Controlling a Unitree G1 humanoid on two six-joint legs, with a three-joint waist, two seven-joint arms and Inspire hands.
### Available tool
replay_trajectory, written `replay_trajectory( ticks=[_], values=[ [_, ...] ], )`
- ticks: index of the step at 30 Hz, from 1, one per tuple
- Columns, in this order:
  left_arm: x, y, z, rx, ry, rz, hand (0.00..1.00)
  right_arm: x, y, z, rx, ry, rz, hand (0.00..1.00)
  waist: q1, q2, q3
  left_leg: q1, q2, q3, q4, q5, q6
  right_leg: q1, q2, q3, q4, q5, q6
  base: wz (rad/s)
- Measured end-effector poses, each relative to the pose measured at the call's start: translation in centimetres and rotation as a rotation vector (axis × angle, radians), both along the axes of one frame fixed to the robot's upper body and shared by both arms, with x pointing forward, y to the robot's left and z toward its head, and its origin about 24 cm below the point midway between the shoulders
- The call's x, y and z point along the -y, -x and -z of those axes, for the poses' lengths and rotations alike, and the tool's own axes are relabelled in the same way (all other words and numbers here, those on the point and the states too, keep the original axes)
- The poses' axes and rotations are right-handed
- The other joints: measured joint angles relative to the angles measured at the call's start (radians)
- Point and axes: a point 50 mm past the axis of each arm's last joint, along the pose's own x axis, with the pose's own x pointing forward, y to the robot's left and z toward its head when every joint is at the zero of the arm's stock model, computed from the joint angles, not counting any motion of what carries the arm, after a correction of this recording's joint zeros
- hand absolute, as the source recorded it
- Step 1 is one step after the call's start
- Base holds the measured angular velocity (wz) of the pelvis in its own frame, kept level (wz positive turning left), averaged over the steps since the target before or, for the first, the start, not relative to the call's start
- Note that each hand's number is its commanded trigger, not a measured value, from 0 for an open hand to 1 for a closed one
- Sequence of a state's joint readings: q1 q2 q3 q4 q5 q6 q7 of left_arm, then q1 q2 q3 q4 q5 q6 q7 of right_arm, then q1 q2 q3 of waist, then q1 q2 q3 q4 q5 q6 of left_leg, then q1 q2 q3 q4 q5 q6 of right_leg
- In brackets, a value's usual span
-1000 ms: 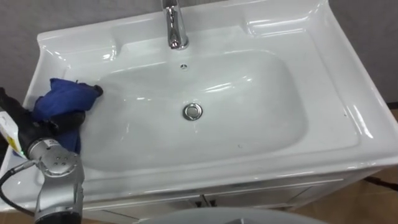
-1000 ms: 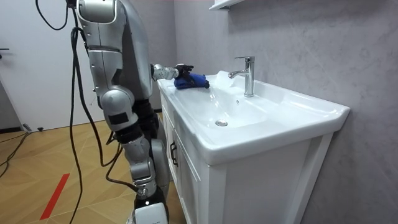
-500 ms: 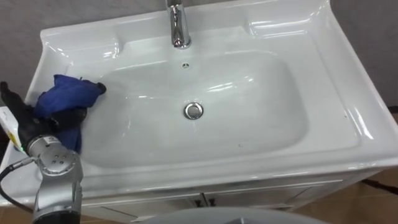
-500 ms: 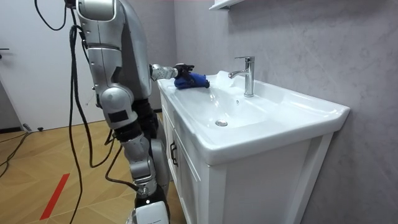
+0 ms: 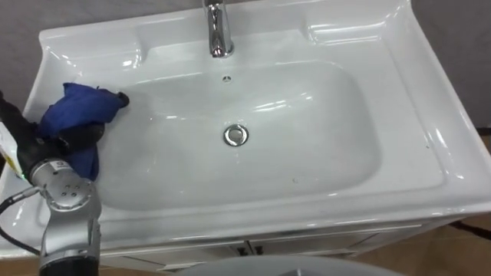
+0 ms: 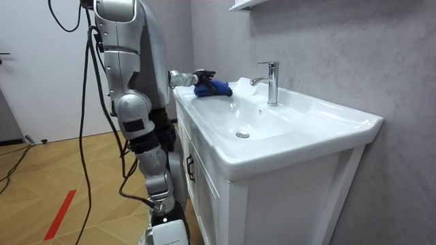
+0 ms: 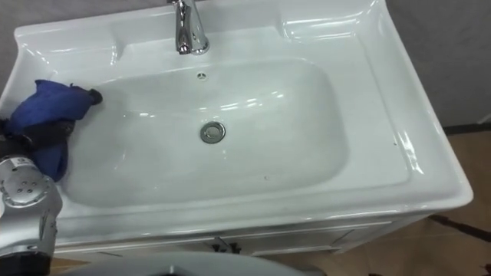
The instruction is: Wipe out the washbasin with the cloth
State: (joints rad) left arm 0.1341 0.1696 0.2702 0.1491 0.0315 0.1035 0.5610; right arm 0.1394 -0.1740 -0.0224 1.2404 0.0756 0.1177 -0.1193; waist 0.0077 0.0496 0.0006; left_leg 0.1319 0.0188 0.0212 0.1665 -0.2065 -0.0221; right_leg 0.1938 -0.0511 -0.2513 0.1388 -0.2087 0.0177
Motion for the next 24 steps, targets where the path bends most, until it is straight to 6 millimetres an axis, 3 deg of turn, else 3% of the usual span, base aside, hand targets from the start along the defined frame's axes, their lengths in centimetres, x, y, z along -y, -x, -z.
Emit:
replay_trajectory(
  ticks=[14,24],
  values=[
    [-1.8,-0.6,-4.5,0.206,-0.102,-0.128,0.0,0.3,0.2,-0.1,0.005,0.023,0.014,0.0,0.002,0.016,-0.0003,0.002,0.0,0.005,0.001,0.0,0.0,-0.004,0.0,0.007,0.002,0.0,0.0,0.0],
    [-2.4,-0.5,-5.7,0.26,-0.13,-0.181,0.0,0.5,1.0,-0.1,-0.028,0.025,0.026,0.0,0.004,0.026,-0.0006,0.002,0.0,0.005,0.001,0.0,0.0,-0.003,0.0,0.007,0.005,0.0,0.0,0.0]
  ],
)
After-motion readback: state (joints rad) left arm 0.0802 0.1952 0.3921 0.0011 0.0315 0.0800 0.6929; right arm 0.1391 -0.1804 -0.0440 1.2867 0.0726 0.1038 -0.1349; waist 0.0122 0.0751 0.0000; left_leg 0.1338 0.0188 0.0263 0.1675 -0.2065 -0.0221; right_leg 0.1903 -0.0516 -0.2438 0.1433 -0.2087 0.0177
